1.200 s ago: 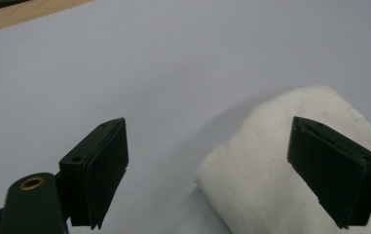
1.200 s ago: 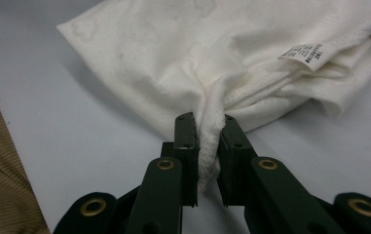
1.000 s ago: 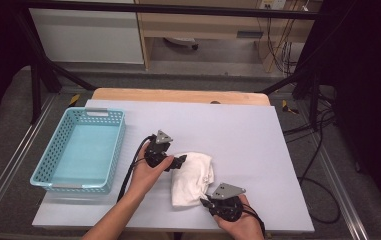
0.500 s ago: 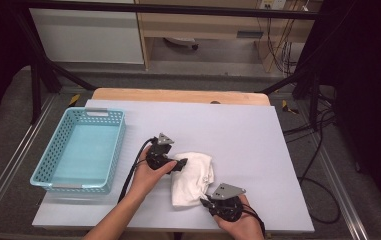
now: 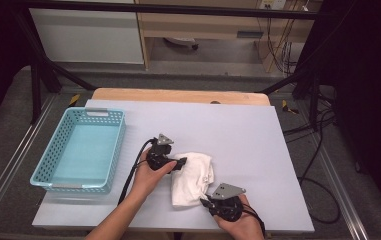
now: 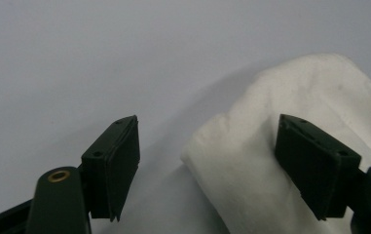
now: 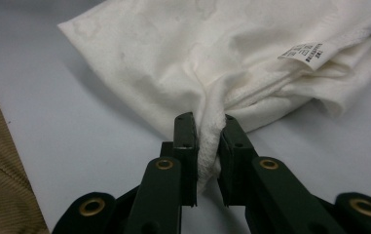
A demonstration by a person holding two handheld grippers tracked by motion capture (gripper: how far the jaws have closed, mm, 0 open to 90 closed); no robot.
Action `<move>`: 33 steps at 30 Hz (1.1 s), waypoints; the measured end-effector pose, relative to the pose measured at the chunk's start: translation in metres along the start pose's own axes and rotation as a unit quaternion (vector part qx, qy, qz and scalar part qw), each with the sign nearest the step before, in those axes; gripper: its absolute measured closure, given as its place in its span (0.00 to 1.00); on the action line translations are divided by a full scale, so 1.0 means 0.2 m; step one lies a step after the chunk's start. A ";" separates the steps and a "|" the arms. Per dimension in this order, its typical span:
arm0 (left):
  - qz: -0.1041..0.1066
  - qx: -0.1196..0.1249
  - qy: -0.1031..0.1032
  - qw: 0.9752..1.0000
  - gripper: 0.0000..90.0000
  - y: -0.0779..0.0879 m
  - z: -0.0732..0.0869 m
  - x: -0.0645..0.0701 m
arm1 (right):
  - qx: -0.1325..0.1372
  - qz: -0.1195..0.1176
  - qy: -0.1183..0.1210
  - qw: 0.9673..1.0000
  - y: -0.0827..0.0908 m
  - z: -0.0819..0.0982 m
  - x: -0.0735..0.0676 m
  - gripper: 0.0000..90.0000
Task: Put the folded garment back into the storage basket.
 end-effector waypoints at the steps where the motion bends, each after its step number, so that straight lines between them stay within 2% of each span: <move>1: 0.002 0.000 0.001 1.000 0.29 0.00 0.00 0.00 | 0.000 0.000 0.000 1.000 0.00 0.00 0.00 0.89; 10: 0.012 -0.012 -0.004 1.000 0.36 -0.01 0.02 0.01 | 0.000 0.000 0.000 1.000 0.00 0.00 0.00 0.89; 15: 0.025 -0.014 0.003 1.000 0.42 -0.01 0.02 0.02 | 0.000 -0.001 0.001 1.000 0.00 0.00 0.00 0.89; 22: 0.053 -0.018 0.010 0.998 0.59 -0.02 0.03 0.05 | 0.000 -0.001 0.001 1.000 0.00 0.00 0.00 0.89; 28: 0.055 -0.011 0.004 0.998 0.75 0.01 0.01 0.06 | 0.001 -0.004 0.005 1.000 0.00 -0.01 0.00 0.90; 31: 0.058 -0.002 0.000 0.998 0.77 0.04 0.00 0.06 | 0.015 -0.008 0.011 1.000 0.02 -0.04 -0.01 0.90; 33: 0.055 0.002 -0.010 0.998 0.77 0.06 -0.02 0.07 | 0.024 -0.009 0.010 1.000 0.04 -0.05 -0.01 0.90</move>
Point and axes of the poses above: each handheld gripper's, and its own axes: y roughly backward along the jaws, z roughly out of its underside, x roughly to its right, the point moved 8 cm from there along -y, roughly forward along the jaws, and after that the axes turned 2 degrees about -x, right-handed, at the moved point
